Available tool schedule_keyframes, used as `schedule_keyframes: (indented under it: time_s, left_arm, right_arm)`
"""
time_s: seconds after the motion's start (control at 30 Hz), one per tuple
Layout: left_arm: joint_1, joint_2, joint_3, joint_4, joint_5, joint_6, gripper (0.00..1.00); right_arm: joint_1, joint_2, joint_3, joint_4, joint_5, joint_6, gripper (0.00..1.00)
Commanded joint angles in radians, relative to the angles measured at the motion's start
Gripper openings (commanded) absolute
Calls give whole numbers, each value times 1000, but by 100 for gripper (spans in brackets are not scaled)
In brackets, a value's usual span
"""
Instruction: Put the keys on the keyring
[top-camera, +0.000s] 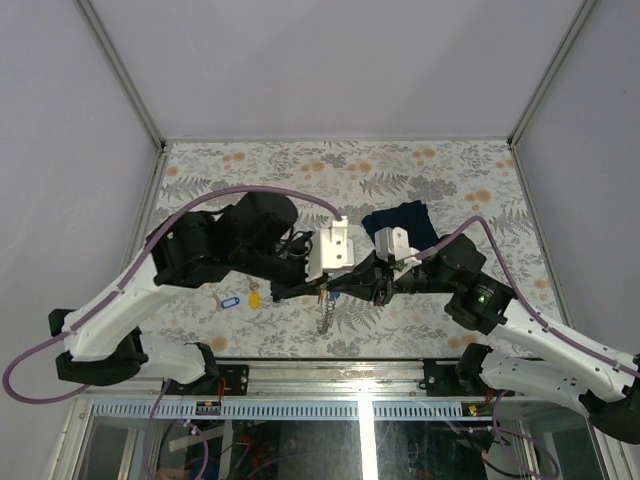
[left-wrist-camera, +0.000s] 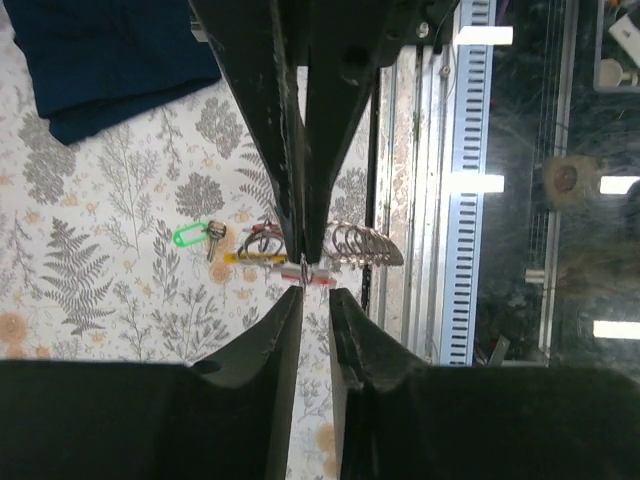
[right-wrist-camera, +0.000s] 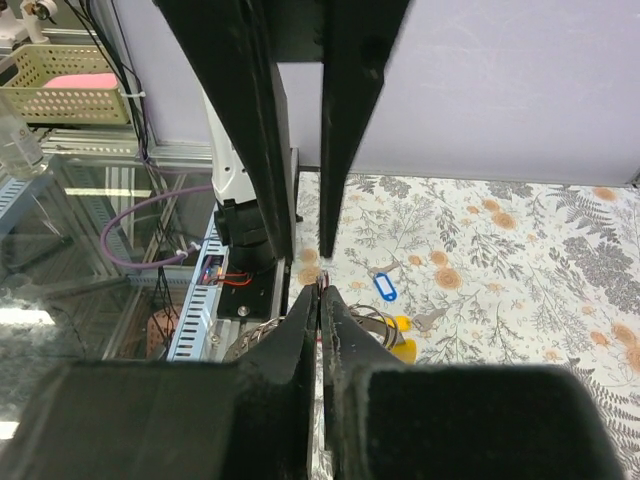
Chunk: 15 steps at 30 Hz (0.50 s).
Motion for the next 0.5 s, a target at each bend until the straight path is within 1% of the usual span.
schedule_keyframes:
  time_s: [0.0, 0.2, 0.3, 0.47]
  left_arm:
    - [-9, -132, -94, 210, 65, 5, 20]
    - [-9, -298, -285, 483, 130, -14, 30]
    - [-8, -352, -350, 568, 141, -24, 34]
    - [-9, -393, -415, 667, 157, -36, 35]
  right_arm:
    - [-1, -51, 62, 57, 9, 15, 0]
    - [-1, -73, 92, 99, -18, 58, 0]
    - [-1, -77, 107, 110, -36, 74, 0]
    - [-1, -81, 124, 137, -67, 98, 0]
